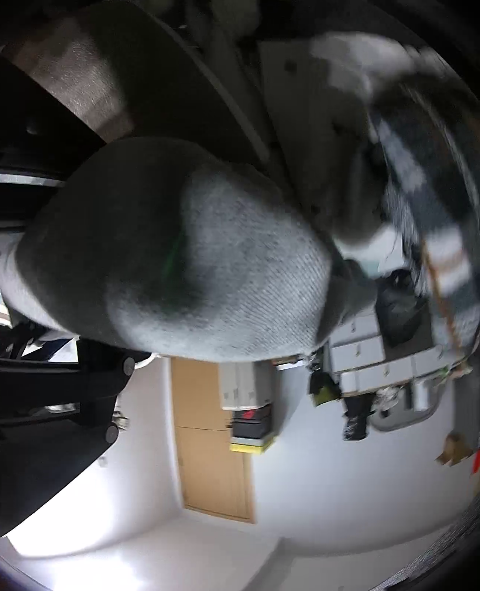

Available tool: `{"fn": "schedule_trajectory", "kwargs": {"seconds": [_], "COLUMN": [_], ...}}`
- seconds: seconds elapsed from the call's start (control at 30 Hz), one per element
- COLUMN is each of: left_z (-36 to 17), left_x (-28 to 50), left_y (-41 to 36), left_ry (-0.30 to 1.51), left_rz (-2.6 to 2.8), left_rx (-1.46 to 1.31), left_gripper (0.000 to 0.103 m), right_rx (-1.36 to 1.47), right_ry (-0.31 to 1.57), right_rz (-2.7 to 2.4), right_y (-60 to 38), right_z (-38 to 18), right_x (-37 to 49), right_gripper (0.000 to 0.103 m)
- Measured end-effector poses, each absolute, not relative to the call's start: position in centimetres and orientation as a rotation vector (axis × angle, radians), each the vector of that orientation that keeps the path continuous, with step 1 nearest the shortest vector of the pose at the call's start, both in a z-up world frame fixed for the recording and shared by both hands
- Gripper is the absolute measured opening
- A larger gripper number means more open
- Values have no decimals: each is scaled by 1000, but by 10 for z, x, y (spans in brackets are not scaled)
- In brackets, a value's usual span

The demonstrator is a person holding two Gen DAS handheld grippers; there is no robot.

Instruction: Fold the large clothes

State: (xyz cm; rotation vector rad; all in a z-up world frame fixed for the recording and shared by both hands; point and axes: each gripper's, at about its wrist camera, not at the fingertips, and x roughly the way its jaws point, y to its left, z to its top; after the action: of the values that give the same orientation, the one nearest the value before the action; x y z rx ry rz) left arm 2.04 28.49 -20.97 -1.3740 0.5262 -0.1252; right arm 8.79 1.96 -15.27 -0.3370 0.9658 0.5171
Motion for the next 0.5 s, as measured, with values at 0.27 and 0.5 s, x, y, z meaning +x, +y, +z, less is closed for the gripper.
{"fn": "schedule_trajectory", "kwargs": {"seconds": [0.27,0.5], "left_z": [-130,-48], "left_x": [61,94], "left_y": [244,136], "left_ry": [533,523], "left_rz": [-245,-411], "left_rx": [-1059,-655], "left_gripper": [21,18], "right_rx": [-295,138], "right_ry": [1065,1048], "right_rz": [575,717], "right_y": [14,-51], "right_z": [-151,-143], "right_x": [101,113], "right_gripper": [103,103]}}
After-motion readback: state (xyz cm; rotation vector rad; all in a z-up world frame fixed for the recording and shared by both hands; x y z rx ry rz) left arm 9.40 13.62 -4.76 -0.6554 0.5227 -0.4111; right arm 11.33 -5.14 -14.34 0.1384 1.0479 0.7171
